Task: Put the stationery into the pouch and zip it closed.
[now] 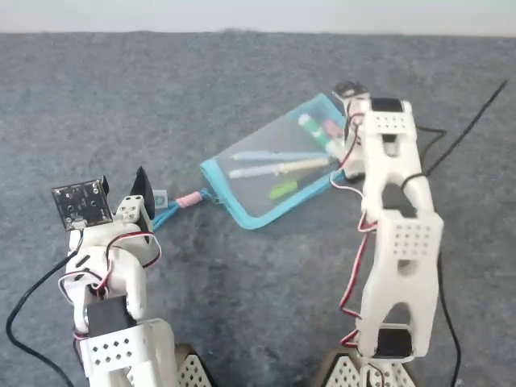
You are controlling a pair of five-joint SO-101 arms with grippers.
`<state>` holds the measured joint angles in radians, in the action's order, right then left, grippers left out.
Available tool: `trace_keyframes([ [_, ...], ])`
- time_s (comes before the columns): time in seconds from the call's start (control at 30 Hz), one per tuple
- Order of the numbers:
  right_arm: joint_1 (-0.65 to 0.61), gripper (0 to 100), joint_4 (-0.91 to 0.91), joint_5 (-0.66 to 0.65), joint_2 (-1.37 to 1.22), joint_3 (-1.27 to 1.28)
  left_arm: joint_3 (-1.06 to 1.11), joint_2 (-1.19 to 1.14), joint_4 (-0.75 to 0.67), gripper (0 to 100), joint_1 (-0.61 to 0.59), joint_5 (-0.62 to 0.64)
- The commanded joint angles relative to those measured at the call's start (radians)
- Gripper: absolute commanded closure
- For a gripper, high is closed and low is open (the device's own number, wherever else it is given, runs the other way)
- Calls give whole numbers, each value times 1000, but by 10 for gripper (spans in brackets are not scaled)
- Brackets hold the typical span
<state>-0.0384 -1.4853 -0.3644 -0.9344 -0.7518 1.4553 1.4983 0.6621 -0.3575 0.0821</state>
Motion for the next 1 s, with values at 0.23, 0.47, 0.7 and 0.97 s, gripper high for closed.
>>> trace_keyframes([
  [0.23,-39,991,-318,109,-285,-927,-31,-11,-37,802,-2,8],
  [0.47,-41,991,-320,129,-197,-695,-30,-12,-37,802,-2,8],
  [0.7,-134,990,-308,146,197,-195,-30,-12,-37,802,-2,8],
  [0.97,-401,990,-99,152,526,285,-30,-12,-37,802,-2,8],
])
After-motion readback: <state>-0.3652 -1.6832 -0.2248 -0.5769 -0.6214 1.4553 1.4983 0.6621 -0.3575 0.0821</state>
